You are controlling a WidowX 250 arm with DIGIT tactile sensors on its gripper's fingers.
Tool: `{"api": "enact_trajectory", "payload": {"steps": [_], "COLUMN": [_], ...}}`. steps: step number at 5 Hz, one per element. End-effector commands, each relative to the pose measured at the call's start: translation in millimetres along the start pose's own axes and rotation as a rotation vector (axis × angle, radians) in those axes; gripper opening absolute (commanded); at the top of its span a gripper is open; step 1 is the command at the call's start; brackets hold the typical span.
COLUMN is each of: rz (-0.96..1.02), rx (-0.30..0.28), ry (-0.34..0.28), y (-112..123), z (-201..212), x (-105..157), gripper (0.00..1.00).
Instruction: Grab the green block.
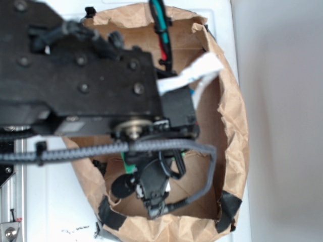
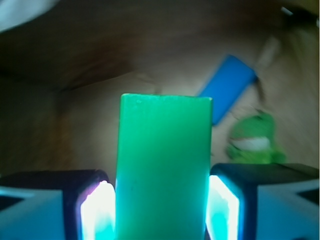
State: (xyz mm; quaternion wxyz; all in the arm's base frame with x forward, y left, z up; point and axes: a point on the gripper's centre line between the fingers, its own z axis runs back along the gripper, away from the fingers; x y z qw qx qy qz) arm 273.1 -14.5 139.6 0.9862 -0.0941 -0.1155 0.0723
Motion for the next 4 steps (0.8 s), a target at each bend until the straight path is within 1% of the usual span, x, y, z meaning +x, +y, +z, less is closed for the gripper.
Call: {"api": "enact_trajectory", "payload": {"steps": [1,2,3,4], "rz": [0.013,0.04,0.037,0.026], "rx": [0.003,0.027,0.054,0.15], "ry": [-0.111,-0.143,-0.148,-0.173], "y": [11.6,13.6,12.2,5.7], "z": [52.0,55.2,51.8,43.7], "x": [28.0,29.1,26.0,24.2], "gripper": [0.0,0.0,0.0,0.0]}}
